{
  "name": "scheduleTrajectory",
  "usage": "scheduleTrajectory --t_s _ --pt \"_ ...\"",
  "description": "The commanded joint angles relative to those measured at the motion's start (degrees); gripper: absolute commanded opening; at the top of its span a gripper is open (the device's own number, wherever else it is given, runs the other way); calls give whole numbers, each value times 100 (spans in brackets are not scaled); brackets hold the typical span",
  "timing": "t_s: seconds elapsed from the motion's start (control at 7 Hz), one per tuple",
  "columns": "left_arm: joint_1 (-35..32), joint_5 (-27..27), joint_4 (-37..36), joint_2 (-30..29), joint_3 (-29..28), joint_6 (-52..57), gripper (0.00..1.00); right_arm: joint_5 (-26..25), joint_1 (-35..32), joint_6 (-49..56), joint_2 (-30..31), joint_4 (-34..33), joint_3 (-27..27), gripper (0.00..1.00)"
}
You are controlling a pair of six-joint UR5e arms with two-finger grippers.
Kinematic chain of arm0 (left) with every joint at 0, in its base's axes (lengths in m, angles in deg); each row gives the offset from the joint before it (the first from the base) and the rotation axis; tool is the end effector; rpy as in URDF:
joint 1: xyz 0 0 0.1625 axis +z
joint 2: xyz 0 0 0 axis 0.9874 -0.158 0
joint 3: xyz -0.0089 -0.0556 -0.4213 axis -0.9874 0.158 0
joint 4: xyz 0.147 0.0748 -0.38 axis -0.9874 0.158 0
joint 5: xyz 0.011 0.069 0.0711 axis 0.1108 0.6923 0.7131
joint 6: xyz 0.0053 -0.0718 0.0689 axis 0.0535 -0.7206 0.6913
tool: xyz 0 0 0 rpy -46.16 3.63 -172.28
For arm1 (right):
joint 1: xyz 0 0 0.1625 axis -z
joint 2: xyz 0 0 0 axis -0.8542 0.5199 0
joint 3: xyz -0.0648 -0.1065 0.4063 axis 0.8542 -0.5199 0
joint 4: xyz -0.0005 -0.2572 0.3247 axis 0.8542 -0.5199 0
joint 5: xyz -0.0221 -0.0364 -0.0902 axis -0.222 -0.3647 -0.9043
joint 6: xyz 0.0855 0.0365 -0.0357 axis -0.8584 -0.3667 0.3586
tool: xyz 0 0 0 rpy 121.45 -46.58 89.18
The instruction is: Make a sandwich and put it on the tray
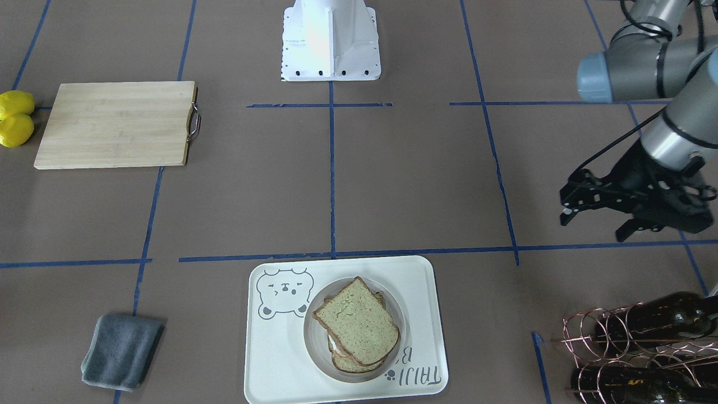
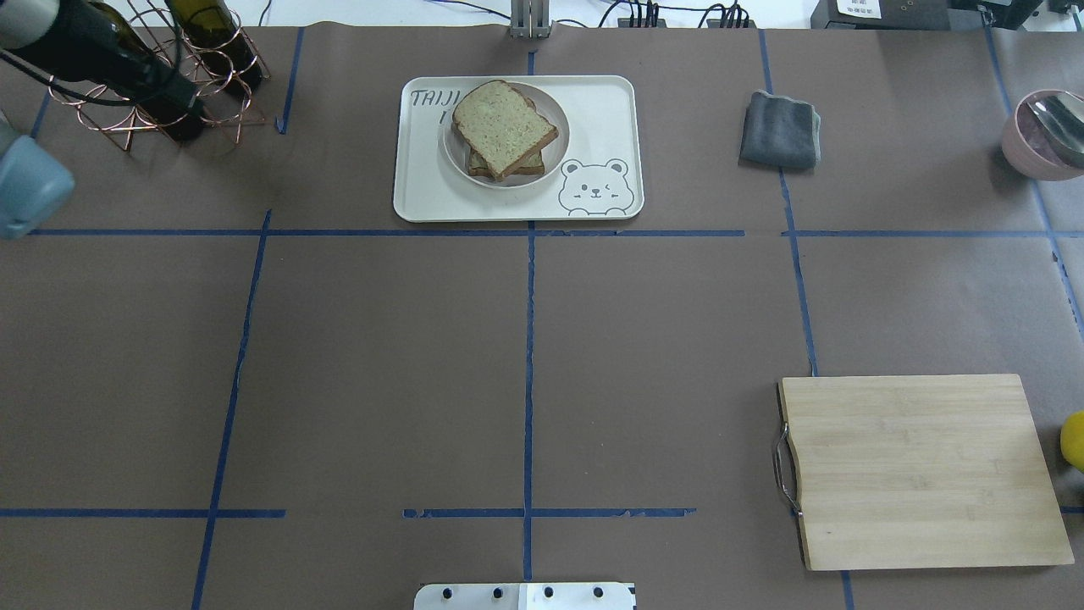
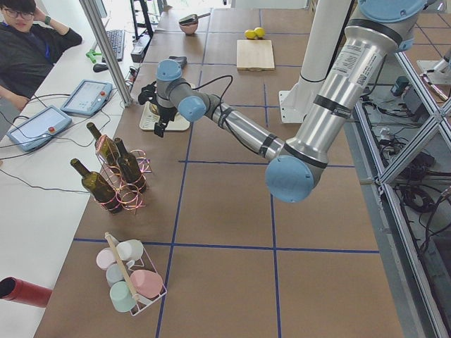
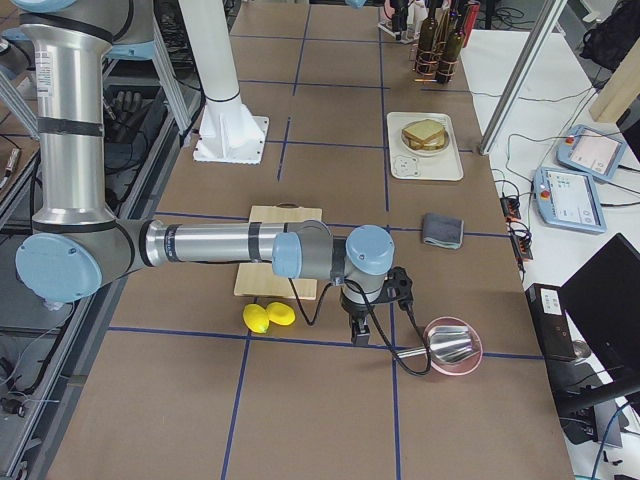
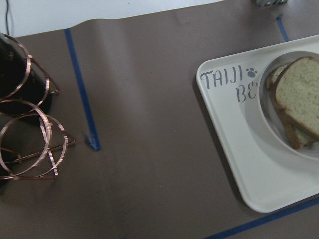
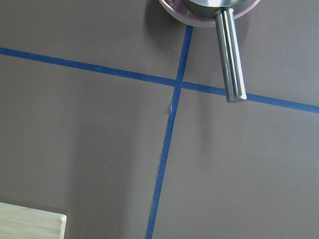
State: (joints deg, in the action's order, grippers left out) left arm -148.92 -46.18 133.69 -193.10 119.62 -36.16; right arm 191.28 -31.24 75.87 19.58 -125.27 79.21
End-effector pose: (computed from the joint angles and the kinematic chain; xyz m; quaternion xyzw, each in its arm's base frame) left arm 0.1648 -0.6055 0.3688 0.1982 0.3967 0.1110 0.8894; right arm 0.0633 -0.4713 0.6345 0.0265 -0.3749 -0.0818 0.9231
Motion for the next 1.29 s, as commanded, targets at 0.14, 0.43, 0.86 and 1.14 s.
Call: scheduleTrajectory --t_s 0.14,0.43,0.86,1.14 --pt "-1362 -875 -111 1601 60 1188 100 7 0 -13 4 0 -3 100" --pt "-1678 -877 -877 2053 -125 2431 100 15 0 -13 4 0 6 100" --pt "-2232 -850 -2317 2115 -55 3131 100 24 0 -13 4 0 6 100" --pt "-2488 -850 -2299 2072 -107 3071 100 24 0 -22 -5 0 -11 100"
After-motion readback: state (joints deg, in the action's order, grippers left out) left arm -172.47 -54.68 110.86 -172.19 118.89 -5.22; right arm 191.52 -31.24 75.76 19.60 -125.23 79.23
